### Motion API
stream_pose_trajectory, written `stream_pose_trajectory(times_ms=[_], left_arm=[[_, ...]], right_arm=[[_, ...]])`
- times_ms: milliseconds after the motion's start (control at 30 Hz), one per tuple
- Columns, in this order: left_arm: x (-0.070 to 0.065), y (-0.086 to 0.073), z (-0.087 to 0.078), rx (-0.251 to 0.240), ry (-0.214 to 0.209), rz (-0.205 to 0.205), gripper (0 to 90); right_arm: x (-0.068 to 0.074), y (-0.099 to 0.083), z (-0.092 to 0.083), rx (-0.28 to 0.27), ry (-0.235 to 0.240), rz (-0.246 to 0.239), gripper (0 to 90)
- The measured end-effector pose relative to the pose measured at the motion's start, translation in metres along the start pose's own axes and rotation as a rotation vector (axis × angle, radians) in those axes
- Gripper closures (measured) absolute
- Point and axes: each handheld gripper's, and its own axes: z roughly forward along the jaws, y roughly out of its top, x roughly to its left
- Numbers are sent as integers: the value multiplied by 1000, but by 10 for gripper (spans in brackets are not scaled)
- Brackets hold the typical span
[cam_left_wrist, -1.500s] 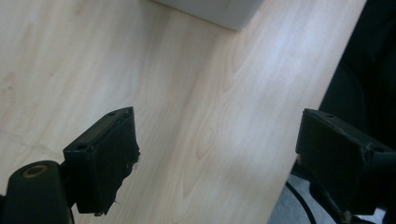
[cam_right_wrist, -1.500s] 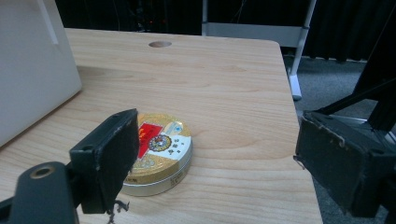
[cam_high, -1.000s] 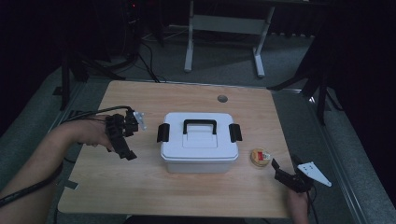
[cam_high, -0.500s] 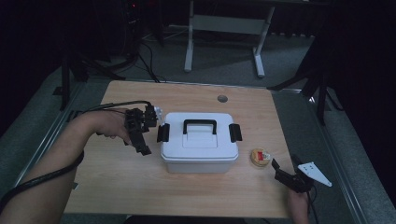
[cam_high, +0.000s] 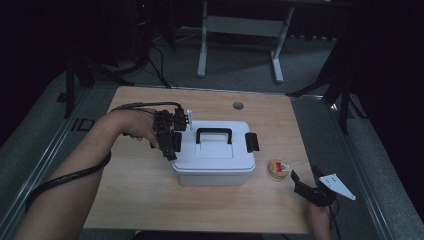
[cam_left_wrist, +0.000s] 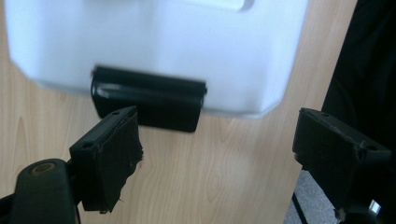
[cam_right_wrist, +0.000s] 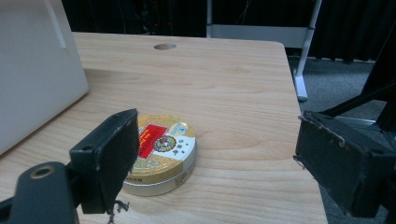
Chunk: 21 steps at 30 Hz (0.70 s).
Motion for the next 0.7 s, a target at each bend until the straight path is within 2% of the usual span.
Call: stream_pose_trajectory(times_ms=[200, 300, 433, 700], left_arm=[[3, 14, -2, 5, 6, 31, 164], [5, 20, -3, -3, -4, 44, 174], [8, 29, -3, 4, 2, 45, 174], [11, 48, 0, 7, -4, 74, 176]], right_arm=[[0, 0, 0, -1, 4, 1, 133], [0, 0, 0, -1, 5, 3, 133], [0, 0, 0, -1, 8, 6, 133], [-1, 0, -1, -3, 11, 8, 133]])
